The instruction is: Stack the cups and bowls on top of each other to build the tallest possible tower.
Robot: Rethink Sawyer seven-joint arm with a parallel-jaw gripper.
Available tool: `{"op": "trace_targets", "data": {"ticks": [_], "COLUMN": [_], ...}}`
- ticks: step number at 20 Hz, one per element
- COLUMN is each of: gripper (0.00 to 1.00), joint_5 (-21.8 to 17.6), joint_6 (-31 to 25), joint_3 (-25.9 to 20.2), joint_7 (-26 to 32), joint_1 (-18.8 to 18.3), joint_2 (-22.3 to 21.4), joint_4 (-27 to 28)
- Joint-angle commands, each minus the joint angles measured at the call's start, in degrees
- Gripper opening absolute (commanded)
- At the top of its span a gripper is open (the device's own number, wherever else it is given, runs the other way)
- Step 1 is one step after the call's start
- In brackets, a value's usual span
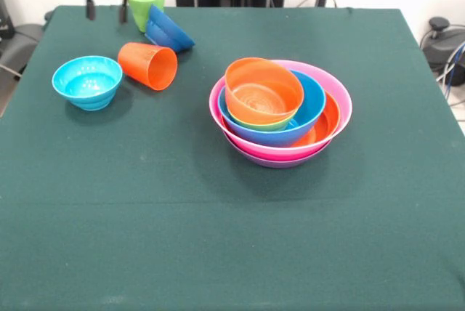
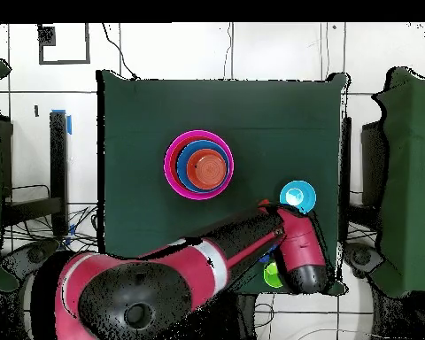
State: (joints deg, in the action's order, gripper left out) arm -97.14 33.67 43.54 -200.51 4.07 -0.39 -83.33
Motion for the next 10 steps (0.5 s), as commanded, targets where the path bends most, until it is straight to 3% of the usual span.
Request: {"op": "trace_targets", "data": {"ticks": [1, 6, 10], "gripper": [1.00, 1.00, 1.00], "joint_5": [3.2, 3.7, 11.8], "joint_6": [4.7, 4.4, -3.4], "joint_3": [-12.6, -14.2, -15.3], "joint_7": [10.0, 14.7, 32.8], "joint_1": [-8.9, -13.7, -17.1], "joint_2": [-2.0, -4.7, -11.0], "joint_4": [0.3, -3.3, -9.7]}}
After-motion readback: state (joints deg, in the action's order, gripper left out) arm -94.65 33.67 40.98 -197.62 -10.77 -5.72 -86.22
